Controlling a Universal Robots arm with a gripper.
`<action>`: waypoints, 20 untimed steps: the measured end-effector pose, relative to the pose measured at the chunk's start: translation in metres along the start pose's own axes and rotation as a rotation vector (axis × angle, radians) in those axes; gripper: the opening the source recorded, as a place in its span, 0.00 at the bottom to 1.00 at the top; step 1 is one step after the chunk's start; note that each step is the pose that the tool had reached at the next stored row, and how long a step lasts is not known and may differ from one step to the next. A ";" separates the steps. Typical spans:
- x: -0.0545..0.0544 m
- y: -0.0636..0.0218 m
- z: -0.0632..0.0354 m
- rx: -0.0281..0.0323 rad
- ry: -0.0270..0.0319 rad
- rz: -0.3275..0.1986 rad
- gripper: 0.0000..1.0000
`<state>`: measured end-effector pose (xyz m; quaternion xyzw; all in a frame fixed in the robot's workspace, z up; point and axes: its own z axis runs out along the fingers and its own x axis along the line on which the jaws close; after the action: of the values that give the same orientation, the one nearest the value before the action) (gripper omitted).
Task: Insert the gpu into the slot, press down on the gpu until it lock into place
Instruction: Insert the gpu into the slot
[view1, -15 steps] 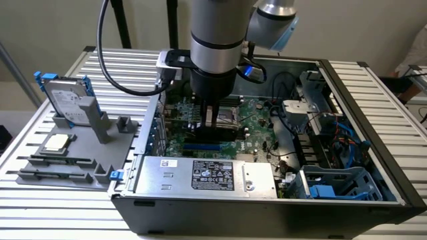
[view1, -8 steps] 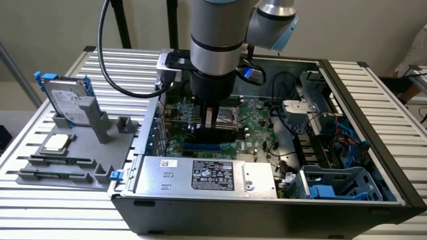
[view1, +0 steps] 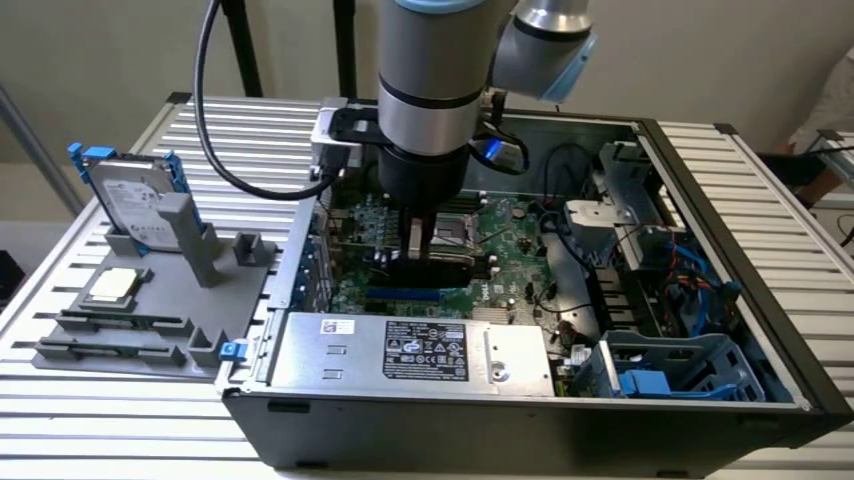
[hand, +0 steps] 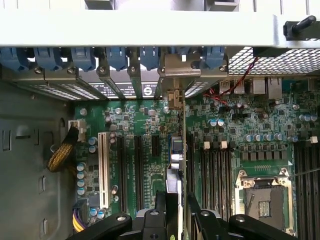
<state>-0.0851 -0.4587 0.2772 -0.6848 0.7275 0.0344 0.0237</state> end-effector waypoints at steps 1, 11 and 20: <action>0.000 0.0001 0.0005 0.0000 0.0002 0.000 0.27; 0.000 0.0000 0.0032 -0.0113 0.0052 0.001 0.27; 0.000 -0.0010 0.0034 -0.0295 0.0120 0.003 0.27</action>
<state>-0.0842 -0.4589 0.2737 -0.6843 0.7280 0.0411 0.0092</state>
